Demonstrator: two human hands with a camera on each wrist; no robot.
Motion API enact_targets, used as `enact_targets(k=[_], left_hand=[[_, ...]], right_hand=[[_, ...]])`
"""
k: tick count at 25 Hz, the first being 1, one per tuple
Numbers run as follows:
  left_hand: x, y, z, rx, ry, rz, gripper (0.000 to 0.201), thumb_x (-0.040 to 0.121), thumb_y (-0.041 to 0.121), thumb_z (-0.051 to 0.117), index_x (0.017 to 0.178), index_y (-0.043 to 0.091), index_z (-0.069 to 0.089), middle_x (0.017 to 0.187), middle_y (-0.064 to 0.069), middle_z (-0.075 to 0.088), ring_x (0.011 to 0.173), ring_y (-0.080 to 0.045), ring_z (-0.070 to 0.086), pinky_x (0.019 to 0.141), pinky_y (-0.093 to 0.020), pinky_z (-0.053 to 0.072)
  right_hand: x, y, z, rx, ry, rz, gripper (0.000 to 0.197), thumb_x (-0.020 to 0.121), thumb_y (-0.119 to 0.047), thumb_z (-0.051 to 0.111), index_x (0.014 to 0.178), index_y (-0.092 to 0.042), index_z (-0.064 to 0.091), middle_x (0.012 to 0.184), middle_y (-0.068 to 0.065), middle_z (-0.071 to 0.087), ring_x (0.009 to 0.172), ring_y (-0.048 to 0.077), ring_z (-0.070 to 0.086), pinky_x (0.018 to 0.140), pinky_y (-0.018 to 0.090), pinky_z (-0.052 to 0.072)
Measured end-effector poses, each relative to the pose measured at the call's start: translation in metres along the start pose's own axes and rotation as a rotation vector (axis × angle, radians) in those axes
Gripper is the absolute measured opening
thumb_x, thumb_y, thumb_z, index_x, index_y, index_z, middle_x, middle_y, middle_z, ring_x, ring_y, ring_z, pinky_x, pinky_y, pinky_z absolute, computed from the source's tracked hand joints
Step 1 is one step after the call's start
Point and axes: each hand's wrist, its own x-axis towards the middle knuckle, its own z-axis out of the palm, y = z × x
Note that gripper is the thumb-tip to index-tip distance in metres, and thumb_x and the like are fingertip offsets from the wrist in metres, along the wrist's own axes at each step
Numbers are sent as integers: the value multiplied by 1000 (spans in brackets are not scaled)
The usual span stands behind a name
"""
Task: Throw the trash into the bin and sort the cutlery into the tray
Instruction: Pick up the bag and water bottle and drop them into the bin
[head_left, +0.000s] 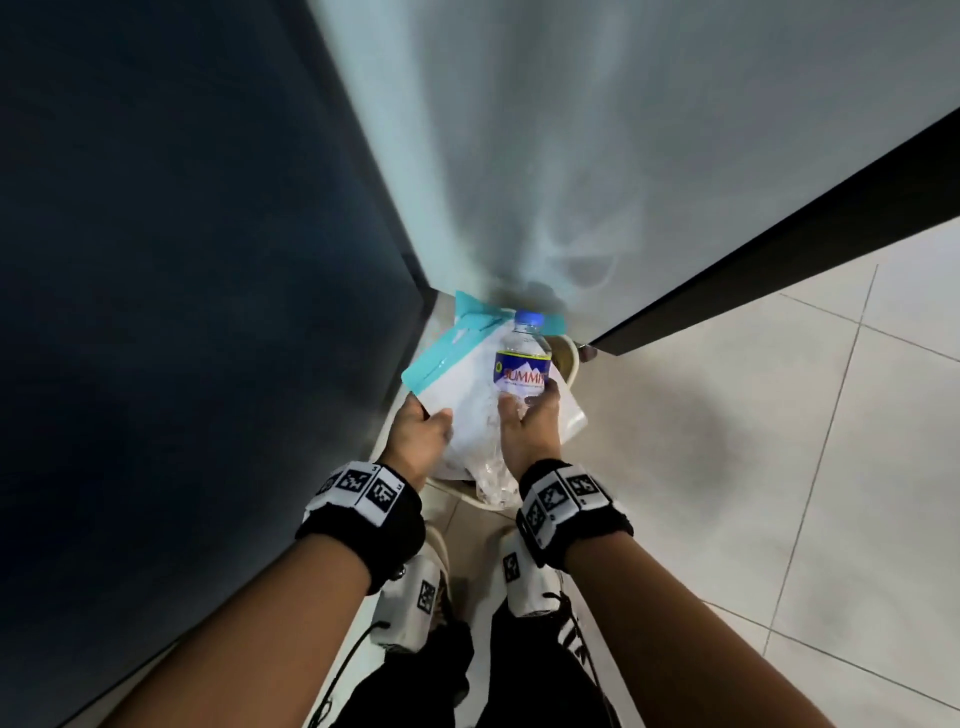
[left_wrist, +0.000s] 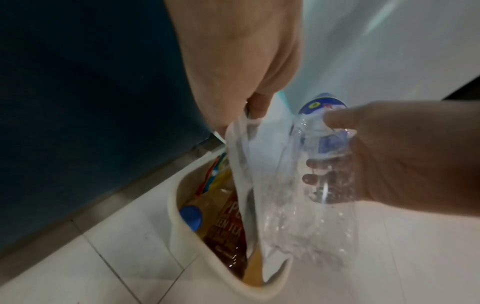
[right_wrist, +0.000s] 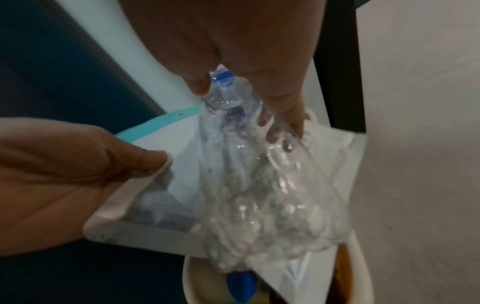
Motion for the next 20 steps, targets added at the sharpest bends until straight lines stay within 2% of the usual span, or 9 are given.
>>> enact_targets(k=[2,3,4,6,8,10,14,17,20], left_hand=[[17,-15,6,162,5,-30,20,91,0,40,105,7,53,74,-7,58,62,-25,60,46,-14,46],[21,-16,8,214,-14,-41,17,91,0,40,100,6,53,79,-15,59,77,-32,63,54,-17,49],[27,-19,10,256,-40,-50,17,91,-2,41,101,3,54,90,-24,61,94,-40,62,69,-26,51],[32,-22,14,434,-56,-47,24,92,-2,41,111,-11,52,111,-32,59,111,-42,56,90,-38,45],[34,-23,18,534,-67,-10,26,94,2,41,112,-13,51,116,-32,58,111,-41,55,94,-40,42],[34,-24,20,639,-87,2,27,95,9,40,114,-4,54,121,-25,59,111,-38,57,96,-37,43],[28,-19,20,810,-67,-29,33,94,22,42,118,3,57,124,-20,59,114,-37,56,98,-37,44],[21,-14,14,859,-7,45,32,92,18,44,119,4,51,119,-21,61,110,-37,58,92,-38,47],[8,-8,7,735,72,46,31,92,12,41,121,4,45,114,-22,62,105,-38,59,86,-38,48]], right_hand=[[11,11,15,-100,13,79,67,91,-20,49,146,-1,15,149,22,29,138,37,28,116,43,24],[13,13,19,-140,11,104,70,90,-20,49,147,-2,12,151,22,25,140,37,24,118,44,20],[15,17,24,-176,3,123,73,89,-19,50,148,-3,9,153,21,21,142,36,19,119,44,17],[23,24,33,-188,-16,151,75,88,-18,51,148,-2,8,154,21,19,144,34,16,120,42,15],[32,28,38,-141,-2,170,72,89,-20,53,145,2,14,150,24,25,140,34,25,117,39,23],[42,29,41,-175,29,213,69,88,-26,56,141,3,22,147,24,32,135,35,34,113,38,29],[50,21,44,-503,72,144,76,88,-40,53,145,-1,20,146,18,30,132,37,35,109,42,31],[53,14,41,-445,26,149,81,87,-37,58,145,0,16,147,18,32,132,34,39,109,41,34],[44,13,28,-317,87,125,79,83,-31,65,143,0,24,144,17,36,133,32,39,110,37,33]])
